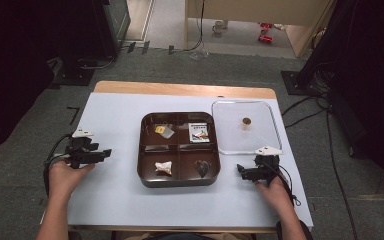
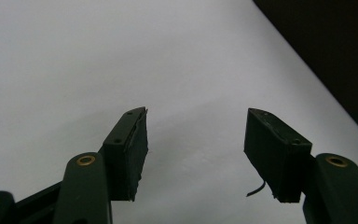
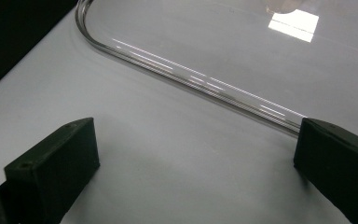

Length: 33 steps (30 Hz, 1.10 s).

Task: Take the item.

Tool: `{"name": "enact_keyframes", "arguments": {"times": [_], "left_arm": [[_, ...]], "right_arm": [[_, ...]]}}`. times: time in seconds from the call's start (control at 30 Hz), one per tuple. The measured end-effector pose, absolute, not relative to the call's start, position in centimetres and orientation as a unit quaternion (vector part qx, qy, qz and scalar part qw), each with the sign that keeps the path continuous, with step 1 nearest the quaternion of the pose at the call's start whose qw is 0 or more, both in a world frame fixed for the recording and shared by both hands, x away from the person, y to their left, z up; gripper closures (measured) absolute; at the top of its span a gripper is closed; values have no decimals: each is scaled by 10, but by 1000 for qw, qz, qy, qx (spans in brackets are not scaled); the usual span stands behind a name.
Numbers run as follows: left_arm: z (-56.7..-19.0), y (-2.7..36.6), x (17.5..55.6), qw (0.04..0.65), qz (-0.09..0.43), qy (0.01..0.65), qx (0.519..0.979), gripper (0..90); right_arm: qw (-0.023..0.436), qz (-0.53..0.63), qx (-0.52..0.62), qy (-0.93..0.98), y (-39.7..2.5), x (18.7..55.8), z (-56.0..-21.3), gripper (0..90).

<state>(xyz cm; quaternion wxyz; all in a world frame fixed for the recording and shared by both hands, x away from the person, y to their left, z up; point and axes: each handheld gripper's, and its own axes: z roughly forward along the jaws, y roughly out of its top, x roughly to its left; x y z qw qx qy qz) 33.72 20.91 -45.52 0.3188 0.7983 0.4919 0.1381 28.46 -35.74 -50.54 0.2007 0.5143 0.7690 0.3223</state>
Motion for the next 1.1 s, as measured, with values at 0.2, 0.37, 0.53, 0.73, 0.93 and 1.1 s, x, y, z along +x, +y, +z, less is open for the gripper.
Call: {"name": "enact_keyframes", "arguments": {"times": [0.2, 0.37, 0.53, 0.73, 0.93, 1.1], "left_arm": [[-445, 197, 335, 329, 141, 474, 804, 394], [-442, 187, 332, 330, 139, 462, 811, 389], [-438, 175, 329, 334, 126, 447, 820, 407], [-433, 165, 329, 340, 120, 434, 826, 401], [-429, 156, 328, 349, 119, 416, 831, 421], [-425, 149, 326, 354, 116, 405, 835, 404]], "right_arm": [[201, 322, 515, 769, -357, 285, -505, 0], [201, 322, 515, 769, -357, 285, -505, 0], [201, 322, 514, 769, -357, 285, -505, 0], [200, 322, 516, 768, -357, 284, -505, 0], [200, 322, 516, 768, -357, 284, -505, 0], [200, 322, 515, 769, -357, 284, -505, 0]]}}
